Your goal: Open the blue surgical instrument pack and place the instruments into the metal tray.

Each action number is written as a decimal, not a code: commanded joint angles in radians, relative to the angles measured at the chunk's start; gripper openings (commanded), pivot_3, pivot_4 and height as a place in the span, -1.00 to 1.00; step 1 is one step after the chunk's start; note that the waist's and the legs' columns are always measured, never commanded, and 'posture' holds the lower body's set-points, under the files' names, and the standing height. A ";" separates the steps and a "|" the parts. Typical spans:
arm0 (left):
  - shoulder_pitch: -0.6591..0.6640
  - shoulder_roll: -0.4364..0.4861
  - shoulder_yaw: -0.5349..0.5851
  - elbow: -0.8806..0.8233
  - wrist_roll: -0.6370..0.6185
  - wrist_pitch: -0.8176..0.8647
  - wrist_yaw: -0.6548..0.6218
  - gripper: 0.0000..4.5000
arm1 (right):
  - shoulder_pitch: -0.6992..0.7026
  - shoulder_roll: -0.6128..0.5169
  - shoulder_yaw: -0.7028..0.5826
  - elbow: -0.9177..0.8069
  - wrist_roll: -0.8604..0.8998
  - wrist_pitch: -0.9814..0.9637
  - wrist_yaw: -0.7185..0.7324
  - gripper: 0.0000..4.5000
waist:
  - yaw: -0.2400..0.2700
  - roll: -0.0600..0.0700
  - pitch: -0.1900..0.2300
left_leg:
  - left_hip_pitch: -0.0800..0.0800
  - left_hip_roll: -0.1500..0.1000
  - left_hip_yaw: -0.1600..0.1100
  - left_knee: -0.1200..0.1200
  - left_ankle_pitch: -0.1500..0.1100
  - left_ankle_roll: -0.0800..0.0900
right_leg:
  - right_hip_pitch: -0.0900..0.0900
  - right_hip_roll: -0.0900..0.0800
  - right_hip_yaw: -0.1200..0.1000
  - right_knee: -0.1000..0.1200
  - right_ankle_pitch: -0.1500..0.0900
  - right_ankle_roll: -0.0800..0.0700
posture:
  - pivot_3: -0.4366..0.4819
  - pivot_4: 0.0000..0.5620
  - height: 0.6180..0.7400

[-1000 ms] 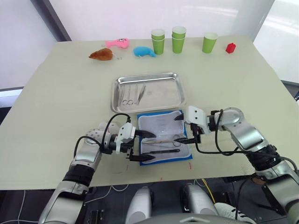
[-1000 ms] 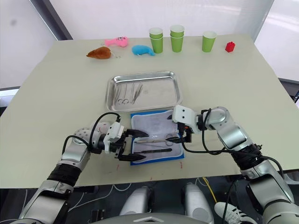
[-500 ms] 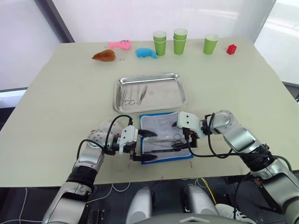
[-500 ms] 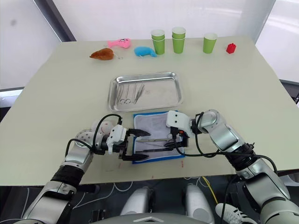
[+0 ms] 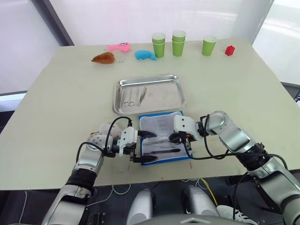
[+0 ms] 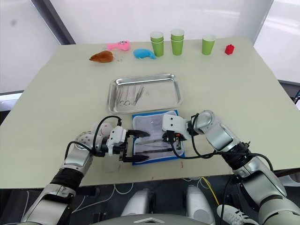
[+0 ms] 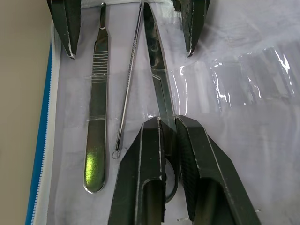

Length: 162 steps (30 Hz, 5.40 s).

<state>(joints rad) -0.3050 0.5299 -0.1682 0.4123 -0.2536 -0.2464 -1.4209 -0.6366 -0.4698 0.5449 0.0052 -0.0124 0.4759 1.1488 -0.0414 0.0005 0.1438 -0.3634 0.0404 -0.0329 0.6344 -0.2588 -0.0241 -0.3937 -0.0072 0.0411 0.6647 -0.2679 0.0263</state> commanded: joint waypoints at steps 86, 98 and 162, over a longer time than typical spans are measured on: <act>0.087 -0.064 -0.080 0.123 0.094 0.037 0.078 1.00 | -0.234 0.102 -0.393 0.006 0.256 0.459 -0.321 -0.92 | 0.008 0.017 -0.010 | -0.001 -0.003 0.000 0.000 0.000 0.000 | 0.000 -0.003 0.000 -0.002 0.000 0.001 | -0.05 -0.47 1.00; 0.103 -0.067 -0.085 0.114 0.096 0.047 0.093 1.00 | -0.405 0.334 -0.344 0.476 0.124 0.228 -0.533 -0.92 | 0.006 0.020 -0.012 | -0.001 -0.004 0.000 0.000 0.000 0.001 | 0.000 -0.003 0.002 -0.002 0.000 0.001 | -0.05 -0.47 1.00; 0.123 -0.043 -0.077 0.109 0.086 0.052 0.091 1.00 | -0.365 0.343 -0.458 0.746 0.084 -0.361 -0.217 0.98 | 0.000 0.023 -0.014 | -0.001 -0.004 0.001 -0.002 -0.001 0.001 | 0.001 -0.002 0.004 -0.002 0.000 0.001 | -0.05 -0.47 1.00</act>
<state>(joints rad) -0.2668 0.4946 -0.1644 0.4106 -0.2512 -0.2620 -1.3342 -0.9995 -0.1146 0.0962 0.8515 0.0411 0.1319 0.8991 -0.0415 0.0232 0.1299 -0.3640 0.0365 -0.0316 0.6323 -0.2594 -0.0227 -0.3928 -0.0094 0.0457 0.6625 -0.2676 0.0277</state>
